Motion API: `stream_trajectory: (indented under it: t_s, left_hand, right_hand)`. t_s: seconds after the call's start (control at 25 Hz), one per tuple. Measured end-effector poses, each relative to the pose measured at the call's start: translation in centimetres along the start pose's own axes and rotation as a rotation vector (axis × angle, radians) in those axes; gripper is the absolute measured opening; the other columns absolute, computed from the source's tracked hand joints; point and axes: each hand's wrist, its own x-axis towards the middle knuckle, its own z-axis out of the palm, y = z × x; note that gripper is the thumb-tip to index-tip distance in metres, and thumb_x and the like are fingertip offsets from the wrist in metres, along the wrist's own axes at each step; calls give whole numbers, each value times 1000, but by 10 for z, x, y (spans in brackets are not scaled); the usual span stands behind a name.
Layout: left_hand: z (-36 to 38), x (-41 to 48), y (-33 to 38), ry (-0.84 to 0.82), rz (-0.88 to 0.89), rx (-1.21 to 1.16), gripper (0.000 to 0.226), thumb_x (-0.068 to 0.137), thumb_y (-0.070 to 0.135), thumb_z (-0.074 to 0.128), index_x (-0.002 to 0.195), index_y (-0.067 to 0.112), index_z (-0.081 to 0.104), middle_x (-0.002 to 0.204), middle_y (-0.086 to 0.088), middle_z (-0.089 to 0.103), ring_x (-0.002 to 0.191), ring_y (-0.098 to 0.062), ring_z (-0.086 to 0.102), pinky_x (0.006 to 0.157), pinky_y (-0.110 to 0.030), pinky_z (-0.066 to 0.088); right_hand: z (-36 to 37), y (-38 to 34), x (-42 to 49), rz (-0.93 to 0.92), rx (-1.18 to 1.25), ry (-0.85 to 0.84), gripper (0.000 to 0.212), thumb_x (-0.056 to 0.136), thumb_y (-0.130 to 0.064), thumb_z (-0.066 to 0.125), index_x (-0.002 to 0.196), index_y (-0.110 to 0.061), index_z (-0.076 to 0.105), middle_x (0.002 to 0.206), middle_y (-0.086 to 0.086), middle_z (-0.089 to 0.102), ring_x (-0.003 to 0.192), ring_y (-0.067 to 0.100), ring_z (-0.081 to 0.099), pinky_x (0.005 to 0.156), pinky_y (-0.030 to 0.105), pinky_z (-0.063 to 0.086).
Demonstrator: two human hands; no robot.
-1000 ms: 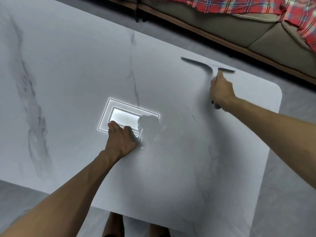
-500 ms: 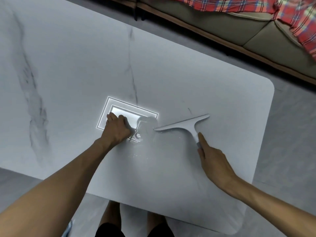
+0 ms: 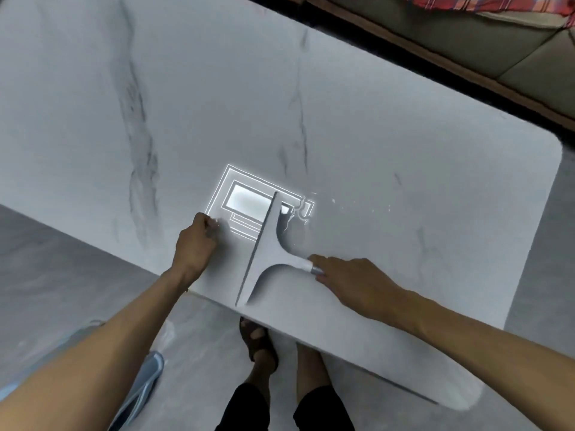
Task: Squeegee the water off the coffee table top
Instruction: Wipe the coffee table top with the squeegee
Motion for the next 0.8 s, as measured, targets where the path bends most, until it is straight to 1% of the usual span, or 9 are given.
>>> stream_trajectory:
  t_s: [0.12,0.2,0.28,0.36,0.44,0.56,0.64,0.72,0.8]
  left_hand:
    - [-11,-15,-42,24,4,32,21,86,5,40,101,18,48,101,-2,63,89,-26,60,72,-38,47]
    - [-15,-24,-57,30,21,55,16,83,8,41,92,20,45,91,4,60,75,-22,56,60,-32,40]
    - [-14,-33,-67,43,78,73,16,76,5,45,85,18,42,87,1,53,67,-20,51,51,-27,31]
    - [-6,-39,-69,25,161,114,19,71,-4,46,81,11,42,93,-7,48,70,-26,49,52,-27,29]
    - [9,-44,-64,-29,248,198,21,67,-9,46,79,7,44,99,-12,44,76,-31,49,60,-32,34]
    - [33,-53,-51,-69,353,295,24,66,-11,48,81,7,48,107,-14,42,83,-33,46,68,-36,37]
    - [49,-61,-40,-83,370,306,25,67,-11,48,84,7,50,110,-15,42,87,-33,46,70,-33,34]
    - [65,-69,-29,-105,387,356,25,69,-10,49,90,3,53,113,-18,43,93,-35,46,73,-32,31]
    - [75,-74,-22,-105,366,403,26,71,-9,49,95,0,54,116,-20,43,98,-36,45,75,-32,31]
  right_hand:
    - [40,-47,35,-200,-174,-56,34,101,-28,42,135,-24,42,91,2,60,68,26,60,53,34,42]
    - [59,-68,52,-233,-225,-67,36,98,-23,46,134,-24,43,89,3,58,68,26,59,52,33,33]
    - [72,-77,63,-222,-221,-51,36,98,-23,45,134,-25,43,88,4,58,69,27,59,52,33,34]
    - [76,-70,63,-182,-175,-22,35,99,-27,42,134,-27,45,89,4,60,71,28,62,56,34,41]
    - [72,-51,47,-113,-135,19,34,100,-33,40,133,-30,48,91,3,64,76,27,64,61,35,46]
    - [63,-10,5,32,-114,54,38,101,-40,36,137,-37,45,94,-2,65,82,24,65,65,33,45]
    - [58,19,-35,132,-120,41,41,101,-42,32,140,-41,41,95,-4,65,85,21,64,66,30,44]
    - [52,47,-77,223,-125,32,43,99,-49,22,138,-44,41,91,-8,65,83,18,63,67,29,47]
    - [46,71,-117,295,-126,48,52,93,-59,6,130,-50,41,82,-12,61,75,15,60,64,30,48]
